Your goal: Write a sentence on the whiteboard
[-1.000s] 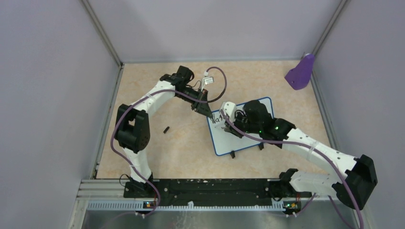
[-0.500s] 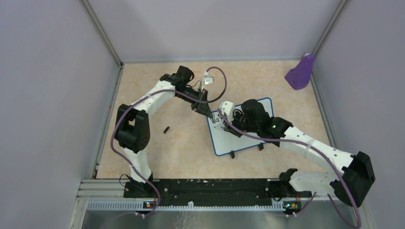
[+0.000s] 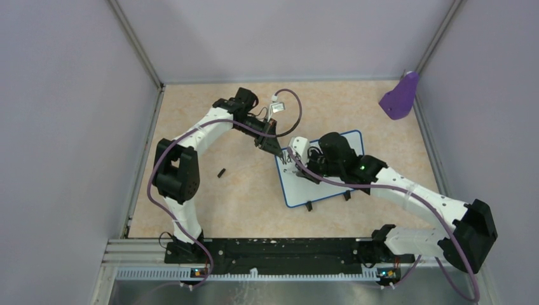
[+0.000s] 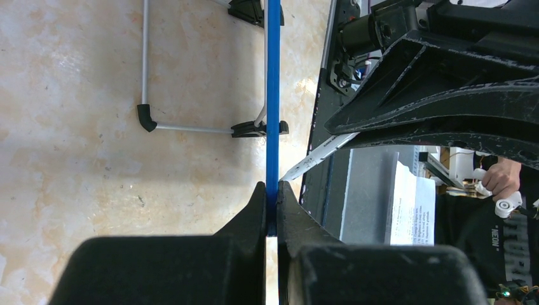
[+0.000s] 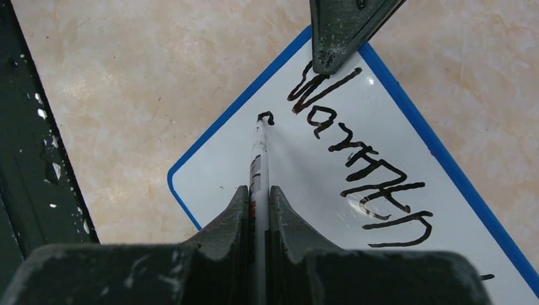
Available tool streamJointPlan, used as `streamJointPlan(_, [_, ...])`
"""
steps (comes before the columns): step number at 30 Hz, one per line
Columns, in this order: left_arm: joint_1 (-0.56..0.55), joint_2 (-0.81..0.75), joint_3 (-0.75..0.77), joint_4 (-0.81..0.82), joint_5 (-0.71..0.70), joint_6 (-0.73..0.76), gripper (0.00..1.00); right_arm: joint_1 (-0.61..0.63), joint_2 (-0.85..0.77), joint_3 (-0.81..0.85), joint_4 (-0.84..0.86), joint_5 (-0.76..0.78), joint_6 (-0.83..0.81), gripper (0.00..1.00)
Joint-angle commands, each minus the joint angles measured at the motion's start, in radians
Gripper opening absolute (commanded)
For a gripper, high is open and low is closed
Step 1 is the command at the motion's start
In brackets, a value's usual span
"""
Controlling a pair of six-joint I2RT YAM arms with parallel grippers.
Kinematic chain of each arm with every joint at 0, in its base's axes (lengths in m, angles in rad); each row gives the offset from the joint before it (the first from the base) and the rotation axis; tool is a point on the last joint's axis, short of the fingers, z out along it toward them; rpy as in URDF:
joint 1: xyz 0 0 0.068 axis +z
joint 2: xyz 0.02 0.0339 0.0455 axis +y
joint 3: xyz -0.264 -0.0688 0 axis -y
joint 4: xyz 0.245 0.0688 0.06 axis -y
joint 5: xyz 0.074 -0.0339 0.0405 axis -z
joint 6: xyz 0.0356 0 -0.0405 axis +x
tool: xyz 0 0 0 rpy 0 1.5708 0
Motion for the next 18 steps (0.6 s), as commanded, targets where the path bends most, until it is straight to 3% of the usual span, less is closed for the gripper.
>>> streamJointPlan(1, [0.006, -0.017, 0.025, -0.006, -0.031, 0.016, 0.00, 0.017, 0.016, 0.026, -0.029, -0.012, -0.030, 0.00])
streamJointPlan(18, [0.006, -0.013, 0.027, -0.007, -0.034, 0.017, 0.00, 0.071, 0.026, -0.020, -0.089, -0.049, -0.070, 0.00])
